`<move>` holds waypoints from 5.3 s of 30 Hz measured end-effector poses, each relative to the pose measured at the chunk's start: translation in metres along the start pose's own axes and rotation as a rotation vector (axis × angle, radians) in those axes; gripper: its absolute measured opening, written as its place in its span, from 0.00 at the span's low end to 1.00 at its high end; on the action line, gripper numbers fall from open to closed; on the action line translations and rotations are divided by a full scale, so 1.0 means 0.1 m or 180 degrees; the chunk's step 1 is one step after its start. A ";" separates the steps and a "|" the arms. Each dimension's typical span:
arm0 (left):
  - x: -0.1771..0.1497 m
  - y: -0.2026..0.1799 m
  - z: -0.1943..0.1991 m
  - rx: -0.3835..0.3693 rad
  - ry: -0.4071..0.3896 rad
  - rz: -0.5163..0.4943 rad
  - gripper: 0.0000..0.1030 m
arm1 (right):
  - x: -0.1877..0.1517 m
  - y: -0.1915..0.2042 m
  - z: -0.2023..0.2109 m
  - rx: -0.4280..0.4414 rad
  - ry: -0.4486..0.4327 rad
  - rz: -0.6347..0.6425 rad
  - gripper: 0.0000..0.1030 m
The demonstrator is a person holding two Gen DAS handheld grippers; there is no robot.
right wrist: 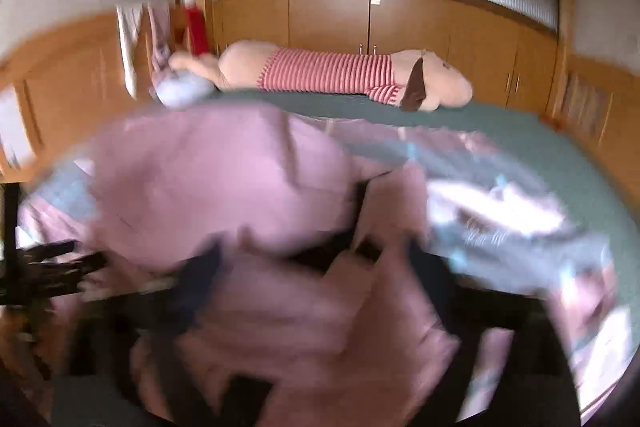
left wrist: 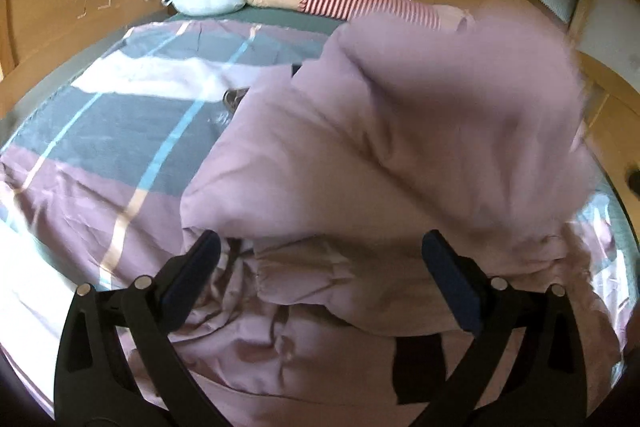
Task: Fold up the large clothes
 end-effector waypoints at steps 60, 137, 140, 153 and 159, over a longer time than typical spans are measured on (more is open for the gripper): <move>-0.07 -0.10 0.12 -0.0251 0.0215 0.0123 0.98 | 0.23 1.12 0.43 0.0323 -0.0370 -0.0122 0.83; -0.25 0.01 -0.57 0.0025 0.0620 0.0065 0.98 | -1.16 0.41 -1.08 -0.0351 0.0821 -0.0193 0.99; -0.23 -0.01 -0.56 0.0100 0.0597 0.0012 0.98 | -1.18 0.41 -1.06 -0.0353 0.0804 -0.0189 0.99; 0.17 0.02 0.20 -0.0054 0.0160 0.0222 0.98 | -0.88 0.30 0.05 -0.0077 0.0372 -0.0516 0.99; -0.26 0.42 0.79 0.0201 0.0512 -0.0761 0.98 | -1.56 -0.14 0.95 -0.0266 0.1250 -0.0673 0.99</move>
Point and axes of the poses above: each gripper's, at about its wrist camera, not at the fingertips, and z roughly against the way its jaws point, y to its left, x to its top, the point moved 8 cm from there along -z, roughly the way its jaws point, and after that the axes turned 8 degrees about x, right-handed, at the moved point
